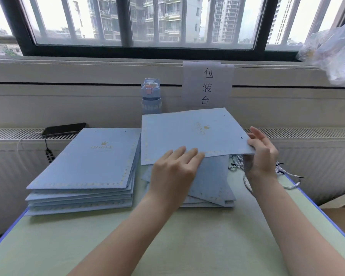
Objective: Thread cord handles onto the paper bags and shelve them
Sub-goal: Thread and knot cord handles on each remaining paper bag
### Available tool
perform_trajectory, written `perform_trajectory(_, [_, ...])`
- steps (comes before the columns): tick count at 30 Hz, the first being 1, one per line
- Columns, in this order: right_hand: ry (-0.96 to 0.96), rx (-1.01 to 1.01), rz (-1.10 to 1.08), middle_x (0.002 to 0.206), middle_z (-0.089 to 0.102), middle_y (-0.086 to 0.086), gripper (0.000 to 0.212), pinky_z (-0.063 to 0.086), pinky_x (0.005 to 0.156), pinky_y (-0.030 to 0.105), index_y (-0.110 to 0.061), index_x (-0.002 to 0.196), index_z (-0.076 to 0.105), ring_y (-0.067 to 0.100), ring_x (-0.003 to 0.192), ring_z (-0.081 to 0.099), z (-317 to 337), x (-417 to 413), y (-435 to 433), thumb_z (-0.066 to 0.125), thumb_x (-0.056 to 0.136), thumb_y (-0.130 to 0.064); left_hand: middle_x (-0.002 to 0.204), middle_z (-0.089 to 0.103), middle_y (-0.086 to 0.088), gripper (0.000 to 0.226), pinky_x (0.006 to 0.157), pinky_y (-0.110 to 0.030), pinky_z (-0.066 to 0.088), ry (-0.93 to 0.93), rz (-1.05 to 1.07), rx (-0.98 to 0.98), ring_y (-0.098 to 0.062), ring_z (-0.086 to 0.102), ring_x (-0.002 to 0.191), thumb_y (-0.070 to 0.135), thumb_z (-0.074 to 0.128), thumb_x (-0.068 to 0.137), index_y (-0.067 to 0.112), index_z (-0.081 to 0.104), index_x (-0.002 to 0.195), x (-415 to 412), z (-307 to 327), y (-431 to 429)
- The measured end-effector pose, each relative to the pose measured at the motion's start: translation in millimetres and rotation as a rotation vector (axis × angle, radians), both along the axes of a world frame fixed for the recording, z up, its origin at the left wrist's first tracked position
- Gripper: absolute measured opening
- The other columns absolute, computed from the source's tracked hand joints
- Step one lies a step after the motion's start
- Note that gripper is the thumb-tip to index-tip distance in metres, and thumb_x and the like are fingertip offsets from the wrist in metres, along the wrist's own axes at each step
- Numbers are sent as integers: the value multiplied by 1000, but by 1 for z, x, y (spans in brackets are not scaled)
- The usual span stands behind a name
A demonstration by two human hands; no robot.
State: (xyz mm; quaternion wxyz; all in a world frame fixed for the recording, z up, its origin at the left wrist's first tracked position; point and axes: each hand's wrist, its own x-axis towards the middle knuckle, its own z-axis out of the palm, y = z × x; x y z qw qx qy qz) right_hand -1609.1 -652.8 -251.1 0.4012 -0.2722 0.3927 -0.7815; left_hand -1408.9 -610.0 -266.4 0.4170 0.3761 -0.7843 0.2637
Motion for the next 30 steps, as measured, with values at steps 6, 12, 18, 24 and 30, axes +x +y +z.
perform_trajectory(6, [-284, -19, 321, 108, 59, 9, 63, 46, 88, 37, -18, 133, 42, 28, 98, 59, 3, -6, 4, 22, 79, 6, 96, 74, -3, 18, 90, -44, 53, 66, -136, -69, -21, 70, 96, -1, 67, 76, 8, 75, 88, 14, -12, -17])
perform_trajectory(12, [63, 27, 249, 102, 65, 11, 29, 56, 65, 33, -11, 113, 54, 25, 82, 65, -1, -5, 2, 43, 88, -1, 95, 74, 4, 13, 104, -45, 36, 205, -147, -42, -19, 65, 99, 5, 67, 81, 12, 67, 70, 28, -14, -31])
perform_trajectory(18, [131, 4, -68, 103, 61, 6, 53, 54, 63, 24, -15, 123, 45, 17, 81, 62, -7, 4, 0, 53, 71, -3, 107, 71, 2, 19, 101, -46, 36, 42, -39, 60, -23, 63, 102, 13, 76, 76, 18, 68, 93, 21, -24, -30])
perform_trajectory(24, [151, -16, -250, 128, 51, 5, 85, 50, 90, 26, -17, 143, 22, 13, 103, 59, -10, 32, 4, 49, 63, -9, 110, 70, 2, 42, 74, -33, 55, -20, -212, 70, -22, 65, 97, 10, 73, 73, 20, 63, 112, 3, -30, -21])
perform_trajectory(30, [460, 175, -279, 152, 20, 12, 91, 23, 111, 27, -5, 150, 6, 21, 139, 25, -20, 34, 1, 56, 75, -17, 99, 74, 4, 27, 54, -30, 57, 9, -334, 72, -19, 71, 85, 7, 55, 83, 17, 75, 99, 3, -32, -22])
